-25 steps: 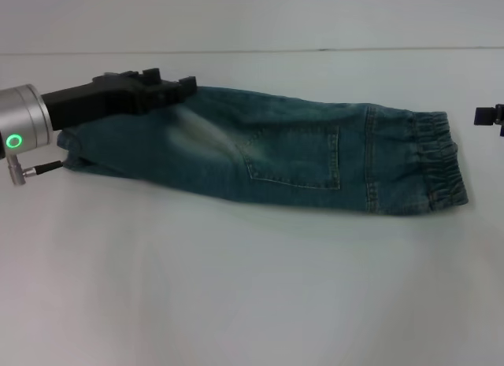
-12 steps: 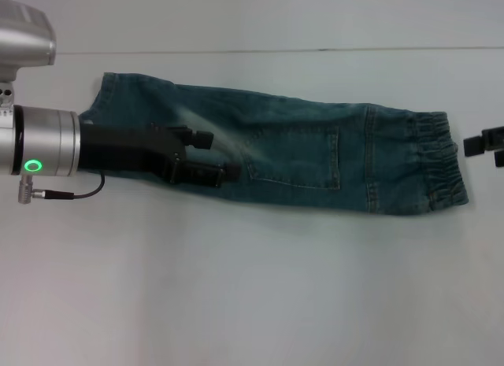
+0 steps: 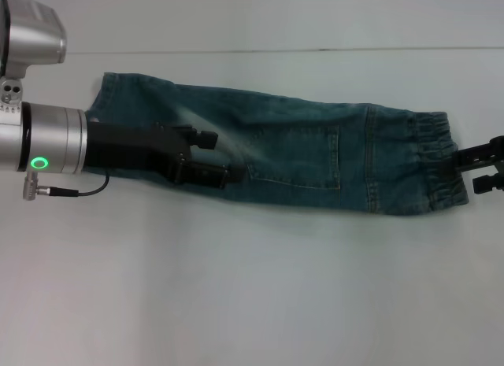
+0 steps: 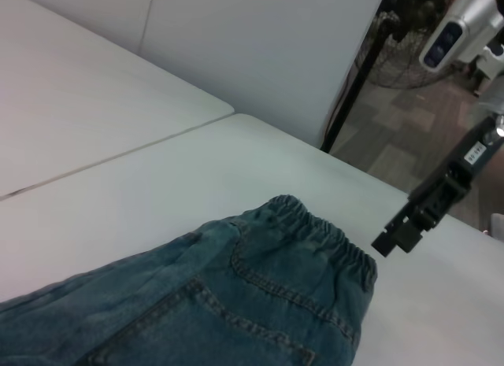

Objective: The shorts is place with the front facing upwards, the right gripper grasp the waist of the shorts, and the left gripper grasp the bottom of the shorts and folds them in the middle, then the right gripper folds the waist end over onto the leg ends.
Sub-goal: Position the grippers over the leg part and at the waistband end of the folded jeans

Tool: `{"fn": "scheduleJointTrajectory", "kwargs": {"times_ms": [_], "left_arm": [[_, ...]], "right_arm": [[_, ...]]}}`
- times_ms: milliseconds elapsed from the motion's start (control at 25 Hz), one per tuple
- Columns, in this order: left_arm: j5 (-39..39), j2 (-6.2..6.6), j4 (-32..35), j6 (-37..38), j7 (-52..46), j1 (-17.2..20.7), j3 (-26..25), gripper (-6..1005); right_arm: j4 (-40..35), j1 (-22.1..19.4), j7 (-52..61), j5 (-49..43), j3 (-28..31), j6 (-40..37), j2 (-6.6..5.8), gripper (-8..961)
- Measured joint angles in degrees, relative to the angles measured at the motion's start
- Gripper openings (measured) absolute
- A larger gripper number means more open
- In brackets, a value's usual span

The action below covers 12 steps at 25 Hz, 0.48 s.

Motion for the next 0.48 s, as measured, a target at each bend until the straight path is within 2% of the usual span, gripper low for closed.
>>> {"fn": "scheduleJointTrajectory", "kwargs": {"times_ms": [240, 480], "left_arm": [[0.03, -0.15, -0.08, -0.65, -0.02, -0.26, 1.30, 901], [0.03, -0.58, -0.31, -1.39, -0.08, -0.17, 1.49, 893]], "right_arm": [[4.47, 0.30, 0.54, -0.14, -2.18, 4.95, -0.52, 908], [5.02, 0.58, 1.64, -0.18, -5.09, 5.31, -0.59, 903]]}}
